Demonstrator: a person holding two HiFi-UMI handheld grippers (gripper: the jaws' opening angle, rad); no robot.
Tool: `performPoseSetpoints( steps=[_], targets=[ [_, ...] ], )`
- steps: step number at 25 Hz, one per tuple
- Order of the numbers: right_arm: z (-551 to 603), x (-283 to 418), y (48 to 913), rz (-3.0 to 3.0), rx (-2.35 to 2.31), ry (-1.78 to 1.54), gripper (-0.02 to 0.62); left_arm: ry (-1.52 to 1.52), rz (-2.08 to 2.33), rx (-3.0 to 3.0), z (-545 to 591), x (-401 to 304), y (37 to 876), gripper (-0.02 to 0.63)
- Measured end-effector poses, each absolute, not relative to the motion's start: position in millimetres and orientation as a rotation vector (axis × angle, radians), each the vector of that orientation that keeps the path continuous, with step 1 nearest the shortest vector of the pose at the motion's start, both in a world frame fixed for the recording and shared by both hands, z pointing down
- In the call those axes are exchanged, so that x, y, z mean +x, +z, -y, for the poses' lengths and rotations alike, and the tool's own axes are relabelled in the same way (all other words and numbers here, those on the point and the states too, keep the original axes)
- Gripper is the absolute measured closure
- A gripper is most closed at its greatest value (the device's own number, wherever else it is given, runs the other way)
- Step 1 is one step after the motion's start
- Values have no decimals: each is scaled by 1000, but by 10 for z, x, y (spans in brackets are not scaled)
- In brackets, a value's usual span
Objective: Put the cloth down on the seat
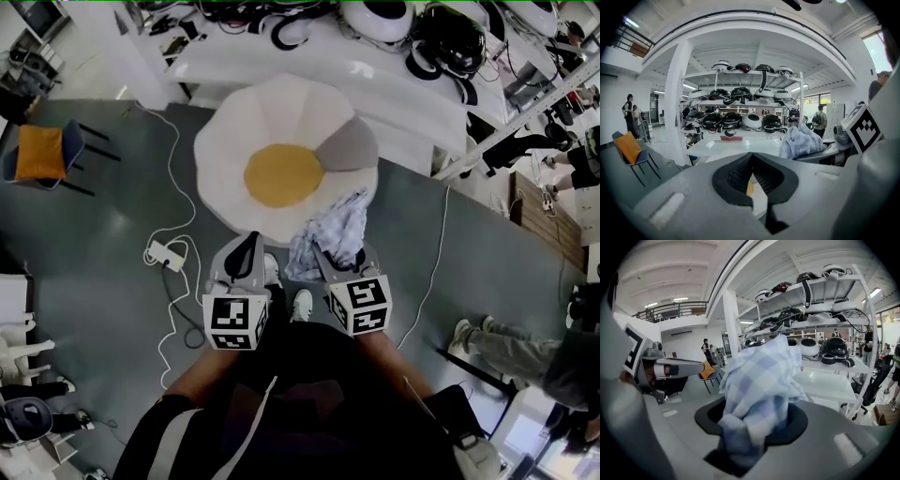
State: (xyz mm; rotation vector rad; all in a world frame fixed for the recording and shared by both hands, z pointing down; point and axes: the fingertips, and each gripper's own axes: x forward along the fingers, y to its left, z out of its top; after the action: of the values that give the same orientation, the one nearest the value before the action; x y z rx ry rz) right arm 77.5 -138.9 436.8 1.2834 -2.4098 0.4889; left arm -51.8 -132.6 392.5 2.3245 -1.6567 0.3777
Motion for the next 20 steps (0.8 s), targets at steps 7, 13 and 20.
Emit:
performPoseSetpoints(
  steps=[7,13,20],
  targets=[
    [1853,715,4569,2350,1309,520,396,382,1596,2326,1835,-563,4143,606],
    [2409,595,4819,2296,1317,540,394,420,1548,2315,2402,-679,4487,604],
    [2982,465,5269,2218,1302,588,394,477,1516,2305,2980,-815,4881,604]
  ],
)
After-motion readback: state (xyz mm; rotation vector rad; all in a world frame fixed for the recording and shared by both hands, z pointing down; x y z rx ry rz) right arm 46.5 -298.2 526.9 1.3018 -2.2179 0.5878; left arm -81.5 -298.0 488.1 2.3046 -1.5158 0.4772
